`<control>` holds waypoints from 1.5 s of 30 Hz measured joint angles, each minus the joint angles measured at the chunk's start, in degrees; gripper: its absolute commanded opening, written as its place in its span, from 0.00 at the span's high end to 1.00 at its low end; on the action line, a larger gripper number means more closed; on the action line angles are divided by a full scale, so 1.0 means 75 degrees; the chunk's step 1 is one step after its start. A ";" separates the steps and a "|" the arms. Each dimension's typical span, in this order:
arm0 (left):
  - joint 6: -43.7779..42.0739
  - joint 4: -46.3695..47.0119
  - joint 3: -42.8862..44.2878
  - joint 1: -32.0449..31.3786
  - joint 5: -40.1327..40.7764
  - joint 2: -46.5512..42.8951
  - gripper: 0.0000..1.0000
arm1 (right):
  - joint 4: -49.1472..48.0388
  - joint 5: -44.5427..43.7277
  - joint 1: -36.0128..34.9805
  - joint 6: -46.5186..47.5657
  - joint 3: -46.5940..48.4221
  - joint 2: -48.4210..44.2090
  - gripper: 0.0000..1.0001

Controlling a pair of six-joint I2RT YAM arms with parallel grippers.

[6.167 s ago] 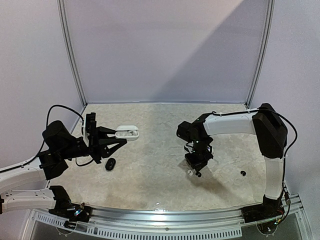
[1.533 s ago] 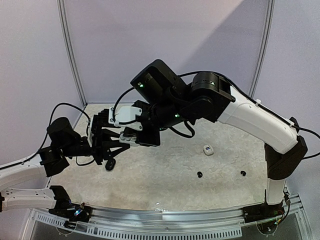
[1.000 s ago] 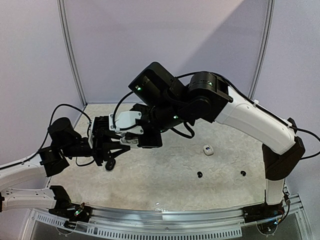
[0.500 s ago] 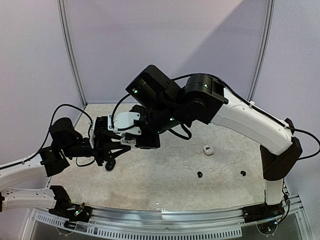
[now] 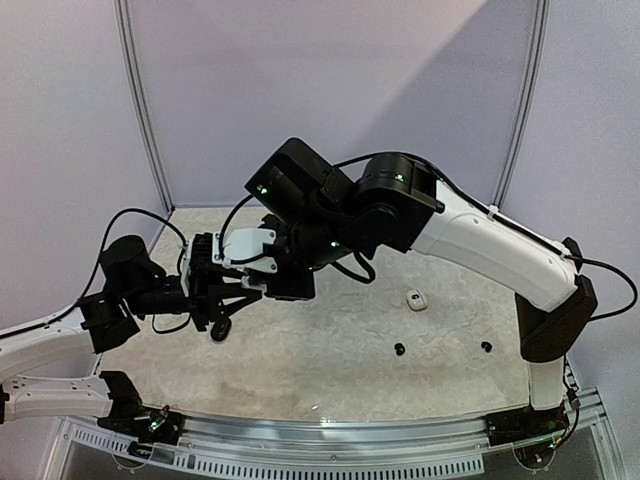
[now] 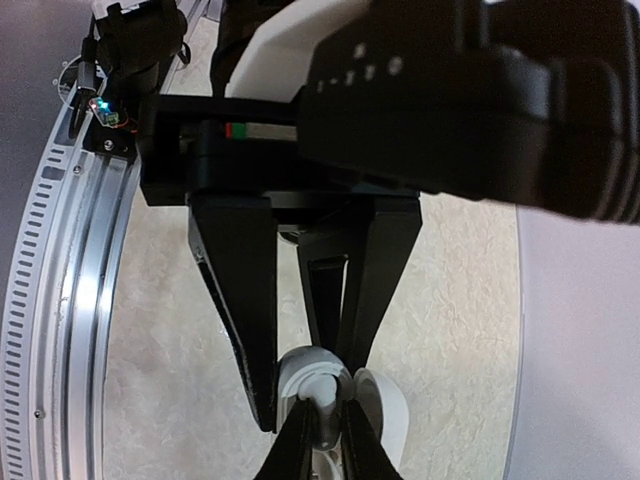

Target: Insert the wireless bluetooth earbuds into the charging case

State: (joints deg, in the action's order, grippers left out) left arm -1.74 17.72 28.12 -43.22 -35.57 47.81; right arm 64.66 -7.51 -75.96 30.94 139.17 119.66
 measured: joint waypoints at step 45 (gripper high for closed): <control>0.0297 0.0382 -0.0108 0.0000 -0.0026 -0.0195 1.00 | -0.0283 0.1032 0.0455 -0.1241 -0.1026 -0.0863 0.98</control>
State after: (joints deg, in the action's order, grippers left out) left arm 0.49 20.58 27.31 -43.22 -35.77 46.35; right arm 62.54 0.23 -72.55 21.63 131.48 113.19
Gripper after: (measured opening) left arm 0.245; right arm 0.073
